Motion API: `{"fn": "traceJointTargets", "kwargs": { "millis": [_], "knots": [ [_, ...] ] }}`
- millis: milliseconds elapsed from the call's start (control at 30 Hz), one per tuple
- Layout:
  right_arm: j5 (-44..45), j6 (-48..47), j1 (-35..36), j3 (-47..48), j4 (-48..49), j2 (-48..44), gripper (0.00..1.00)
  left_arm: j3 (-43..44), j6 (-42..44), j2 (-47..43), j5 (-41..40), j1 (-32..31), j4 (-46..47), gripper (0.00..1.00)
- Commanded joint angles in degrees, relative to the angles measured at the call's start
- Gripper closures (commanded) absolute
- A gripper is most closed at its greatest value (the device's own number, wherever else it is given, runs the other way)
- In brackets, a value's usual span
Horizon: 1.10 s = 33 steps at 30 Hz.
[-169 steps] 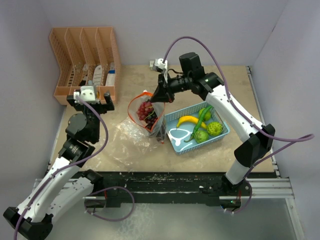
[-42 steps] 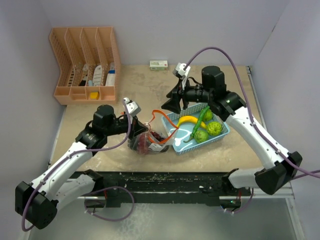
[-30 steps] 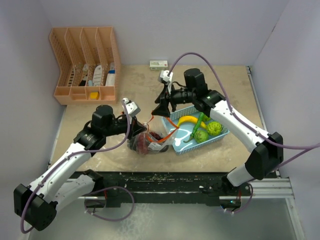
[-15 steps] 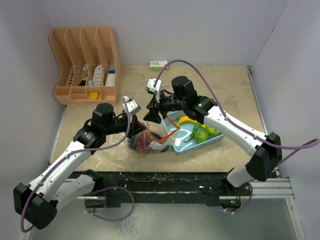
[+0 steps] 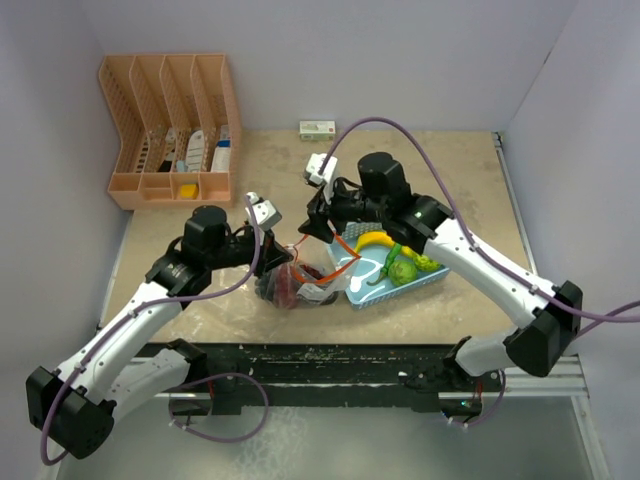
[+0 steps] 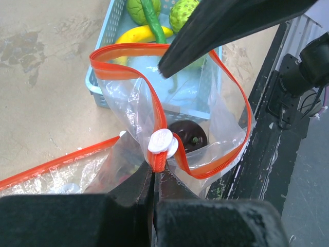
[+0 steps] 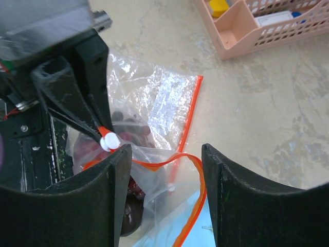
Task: Place the food in the zip-top bag and seal the zipper
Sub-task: Zip the zipper food storage bag at the center of the board.
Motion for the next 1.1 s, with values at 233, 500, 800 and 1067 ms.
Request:
{"fn": "traceJointTargets", "kwargs": {
  "millis": [233, 500, 800, 1067],
  "knots": [
    [-2.3, 0.1, 3.0, -0.6, -0.2, -1.5, 0.35, 4.6, 0.0, 0.6, 1.3, 0.3, 2.8, 1.0],
    [-2.0, -0.6, 4.8, -0.3, -1.0, 0.2, 0.37, 5.1, 0.3, 0.6, 1.0, 0.3, 2.2, 1.0],
    [-1.6, -1.6, 4.9, 0.1, -2.3, 1.8, 0.43, 4.9, 0.3, 0.3, 0.8, 0.3, 2.2, 1.0],
    [-1.7, -1.8, 4.9, 1.0, -2.5, 2.6, 0.53, 4.6, 0.1, 0.3, 1.1, 0.3, 2.3, 1.0]
  ]
}}
